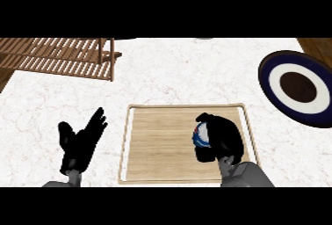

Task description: Pick the can from the tray and place it in the plate

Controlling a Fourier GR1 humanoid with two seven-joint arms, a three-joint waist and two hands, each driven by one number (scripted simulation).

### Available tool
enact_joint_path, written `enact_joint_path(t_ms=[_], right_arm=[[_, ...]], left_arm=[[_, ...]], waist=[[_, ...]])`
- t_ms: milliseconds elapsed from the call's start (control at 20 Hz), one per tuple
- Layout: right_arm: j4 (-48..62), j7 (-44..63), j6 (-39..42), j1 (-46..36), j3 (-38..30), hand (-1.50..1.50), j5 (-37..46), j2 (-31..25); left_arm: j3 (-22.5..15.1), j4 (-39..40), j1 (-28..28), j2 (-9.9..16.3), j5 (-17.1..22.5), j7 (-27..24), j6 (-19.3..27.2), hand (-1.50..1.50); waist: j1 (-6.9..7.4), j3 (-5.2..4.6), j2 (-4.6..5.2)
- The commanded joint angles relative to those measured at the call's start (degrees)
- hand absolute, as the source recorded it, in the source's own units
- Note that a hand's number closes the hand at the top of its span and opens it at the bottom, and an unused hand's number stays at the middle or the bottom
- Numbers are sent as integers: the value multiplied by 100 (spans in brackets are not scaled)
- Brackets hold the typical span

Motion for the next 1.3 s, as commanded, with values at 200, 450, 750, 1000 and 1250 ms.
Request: enact_joint_path(t_ms=[200, 450, 750, 1000, 1250], right_arm=[[216, -611, -58, 218, -108, 150, 556, -28], [753, -453, -721, -238, -143, 150, 1272, 314], [2005, 876, -2855, -1625, -906, 150, 2008, 527], [2327, 1120, -4280, -2205, -1012, 150, 3428, 531], [2502, 1779, -5248, -2470, -1323, 150, 4040, 532]], left_arm=[[348, 456, -6, -54, -54, -337, -423, 0], [-26, 22, 92, -436, -416, -28, 74, 0], [113, 113, -231, -174, -186, 64, -306, 0], [212, 139, -107, -68, -138, -23, -396, 0], [158, 104, 151, -163, -138, -129, -394, 0]], waist=[[-5, 0, 1], [20, 1, 2], [296, 9, 96], [247, -1, 59], [171, 1, 25]])
